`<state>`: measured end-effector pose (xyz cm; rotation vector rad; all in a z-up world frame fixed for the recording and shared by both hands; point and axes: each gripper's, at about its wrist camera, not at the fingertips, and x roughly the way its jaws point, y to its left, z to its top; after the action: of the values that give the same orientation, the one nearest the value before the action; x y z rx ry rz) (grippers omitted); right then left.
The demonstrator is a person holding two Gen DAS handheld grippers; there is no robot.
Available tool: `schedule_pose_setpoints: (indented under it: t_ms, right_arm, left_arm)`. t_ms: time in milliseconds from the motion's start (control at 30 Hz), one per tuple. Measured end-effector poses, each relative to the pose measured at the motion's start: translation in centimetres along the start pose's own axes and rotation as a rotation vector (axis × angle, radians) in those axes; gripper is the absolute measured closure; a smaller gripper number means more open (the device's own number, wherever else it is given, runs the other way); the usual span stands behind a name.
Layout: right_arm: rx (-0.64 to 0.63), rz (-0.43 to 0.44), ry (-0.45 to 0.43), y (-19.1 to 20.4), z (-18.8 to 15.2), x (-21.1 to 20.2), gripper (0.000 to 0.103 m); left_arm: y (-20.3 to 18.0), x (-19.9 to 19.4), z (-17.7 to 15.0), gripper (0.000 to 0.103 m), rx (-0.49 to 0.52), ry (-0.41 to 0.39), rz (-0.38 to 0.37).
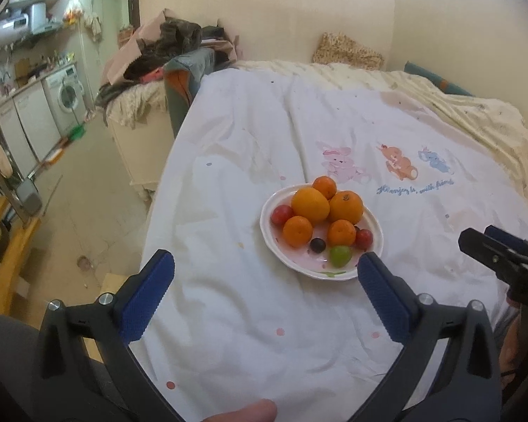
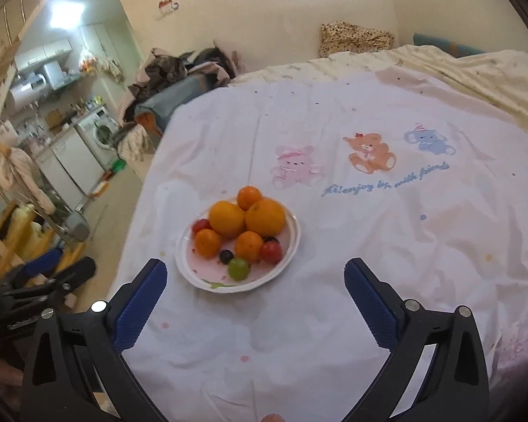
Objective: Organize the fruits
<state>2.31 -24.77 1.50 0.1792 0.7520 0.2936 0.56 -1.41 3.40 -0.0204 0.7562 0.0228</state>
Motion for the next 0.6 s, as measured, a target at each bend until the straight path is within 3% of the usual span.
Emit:
schedule_pose_setpoints:
  t_ms: [133,600]
  right_arm:
    - [-0.025,-0.041,-0.009,0.3,-0.08,0.49,0.0]
    - [-0.039,-0.062,-0.009,0.36,-0.38,0.59,0.0]
  left_arm:
    - [0.17,0.55,0.04,0.0,-0.004,0.016,0.017]
    - [0.73,0.47,0.27,0.0,-0.05,0.019,-0.039]
